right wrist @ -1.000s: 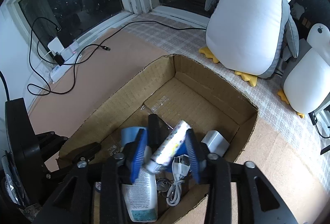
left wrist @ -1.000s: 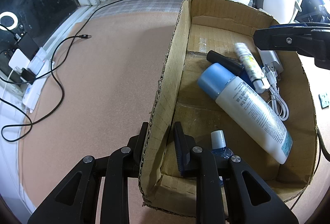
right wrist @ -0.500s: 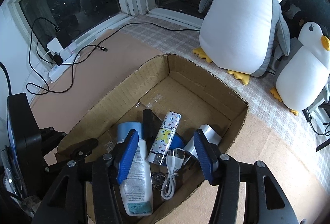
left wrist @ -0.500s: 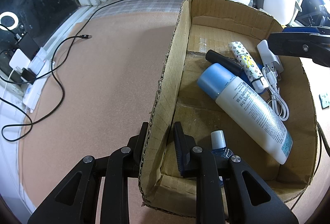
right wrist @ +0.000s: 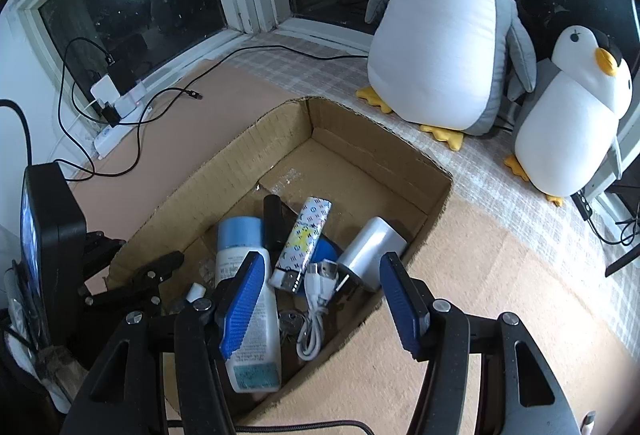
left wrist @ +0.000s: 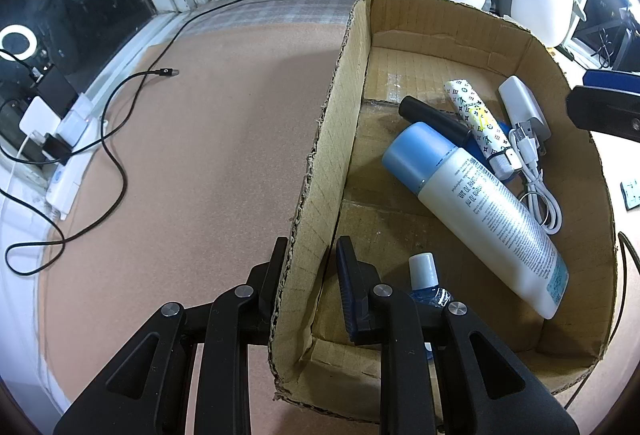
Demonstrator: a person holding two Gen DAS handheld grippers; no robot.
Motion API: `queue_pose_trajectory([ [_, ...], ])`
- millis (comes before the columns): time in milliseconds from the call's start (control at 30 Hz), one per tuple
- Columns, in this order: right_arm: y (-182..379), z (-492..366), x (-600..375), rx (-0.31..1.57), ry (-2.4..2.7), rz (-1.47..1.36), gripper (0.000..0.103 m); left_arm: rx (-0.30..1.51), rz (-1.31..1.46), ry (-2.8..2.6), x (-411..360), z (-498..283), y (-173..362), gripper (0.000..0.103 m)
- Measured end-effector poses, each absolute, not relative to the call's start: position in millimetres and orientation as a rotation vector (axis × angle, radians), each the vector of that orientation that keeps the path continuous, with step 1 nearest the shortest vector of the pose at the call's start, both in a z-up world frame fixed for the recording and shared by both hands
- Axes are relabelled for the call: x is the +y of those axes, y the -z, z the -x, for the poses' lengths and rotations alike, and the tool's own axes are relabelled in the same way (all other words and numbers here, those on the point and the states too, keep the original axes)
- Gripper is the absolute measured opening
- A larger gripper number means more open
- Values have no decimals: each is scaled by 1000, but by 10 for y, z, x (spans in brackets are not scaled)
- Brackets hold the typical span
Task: Organize rigid objects
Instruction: 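Move the right gripper back to the blue phone stand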
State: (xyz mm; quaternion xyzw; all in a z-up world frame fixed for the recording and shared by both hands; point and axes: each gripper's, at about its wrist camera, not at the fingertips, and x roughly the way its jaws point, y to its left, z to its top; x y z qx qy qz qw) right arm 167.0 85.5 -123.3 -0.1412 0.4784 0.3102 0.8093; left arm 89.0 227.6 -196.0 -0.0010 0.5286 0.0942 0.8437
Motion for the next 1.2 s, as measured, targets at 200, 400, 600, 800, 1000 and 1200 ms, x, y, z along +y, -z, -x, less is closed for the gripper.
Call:
queue_pose_trajectory([
  [200, 1173, -1620, 714, 1003, -641, 279, 56, 1116, 4, -197, 2294, -897, 1952, 20],
  [400, 1129, -1533, 379, 991, -586, 266, 56, 1116, -1, -199, 2284, -890, 1956, 20],
  [600, 1152, -1518, -180, 1012, -485, 191, 56, 1117, -6, -201, 2271, -891, 1966, 20],
  [800, 1246, -1551, -774, 1080, -394, 81, 56, 1116, -10, -206, 2247, -885, 1968, 20],
  [1000, 1416, -1553, -1268, 1148, -312, -15, 56, 1116, -11, -205, 2246, -884, 1969, 20],
  [1200, 1587, -1578, -1521, 1203, -259, -97, 56, 1116, -11, -204, 2249, -879, 1967, 20],
])
